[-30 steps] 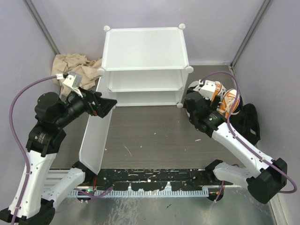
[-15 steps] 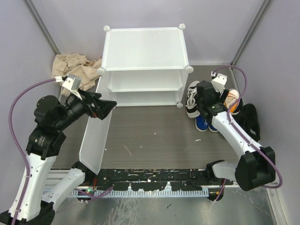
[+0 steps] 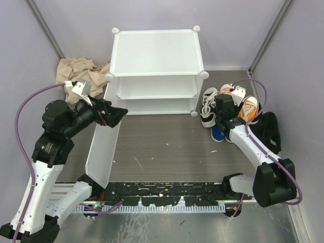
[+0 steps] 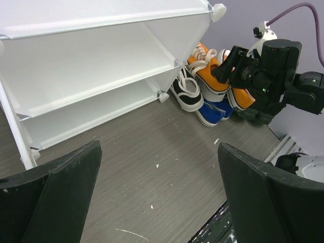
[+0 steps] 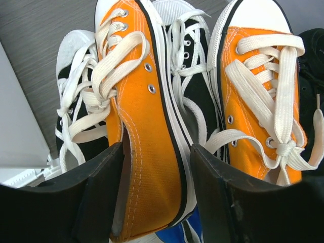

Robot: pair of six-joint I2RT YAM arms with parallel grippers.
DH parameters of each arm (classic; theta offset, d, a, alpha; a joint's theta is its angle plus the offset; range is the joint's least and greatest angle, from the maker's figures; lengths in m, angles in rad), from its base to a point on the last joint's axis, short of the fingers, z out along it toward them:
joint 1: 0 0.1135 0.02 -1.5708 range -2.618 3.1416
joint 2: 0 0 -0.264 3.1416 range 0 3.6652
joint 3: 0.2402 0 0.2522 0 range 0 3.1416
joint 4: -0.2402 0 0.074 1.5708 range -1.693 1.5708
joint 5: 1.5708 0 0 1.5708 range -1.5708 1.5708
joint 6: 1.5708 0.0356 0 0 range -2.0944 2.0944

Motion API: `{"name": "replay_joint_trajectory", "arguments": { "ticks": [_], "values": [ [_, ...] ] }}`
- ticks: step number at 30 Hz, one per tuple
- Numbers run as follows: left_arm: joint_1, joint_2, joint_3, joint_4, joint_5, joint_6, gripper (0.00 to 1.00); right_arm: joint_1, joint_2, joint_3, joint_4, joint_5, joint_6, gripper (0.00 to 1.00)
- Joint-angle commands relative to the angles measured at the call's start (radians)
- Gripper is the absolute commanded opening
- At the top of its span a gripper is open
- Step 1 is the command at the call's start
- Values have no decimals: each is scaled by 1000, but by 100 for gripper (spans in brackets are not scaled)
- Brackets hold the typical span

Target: Place and organize the shoes in the shoe cabinet

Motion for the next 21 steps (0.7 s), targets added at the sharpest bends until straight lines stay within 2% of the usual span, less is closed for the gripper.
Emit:
{"name": "replay_joint_trajectory", "arguments": {
  "ticks": [1, 2, 3, 5, 6, 8, 15, 21],
  "values": [
    [-4, -7, -2, 63, -3, 0, 98, -16, -7, -41, -10, -20, 26, 56],
    [-4, -9, -4, 63, -6, 0, 98, -20, -4, -43, -14, -19, 31, 50],
    [-3, -11, -3, 60, -11, 1, 98, -22, -5, -45, -18, -15, 35, 40],
    [-3, -15, -2, 52, -19, 4, 98, -24, -23, -47, -23, 5, 46, 12],
    [-3, -16, 0, 49, -23, 6, 98, -24, -38, -46, -28, 16, 49, 4],
    [-4, -18, 2, 46, -27, 8, 98, -25, -78, -34, -40, 30, 45, 1],
    [-3, -13, 5, 45, -32, 15, 98, -25, -295, 59, -182, -1, 27, 1],
    [-3, -5, 8, 46, -29, 20, 98, -24, -466, 112, -376, -166, 20, 1]
  ]
}}
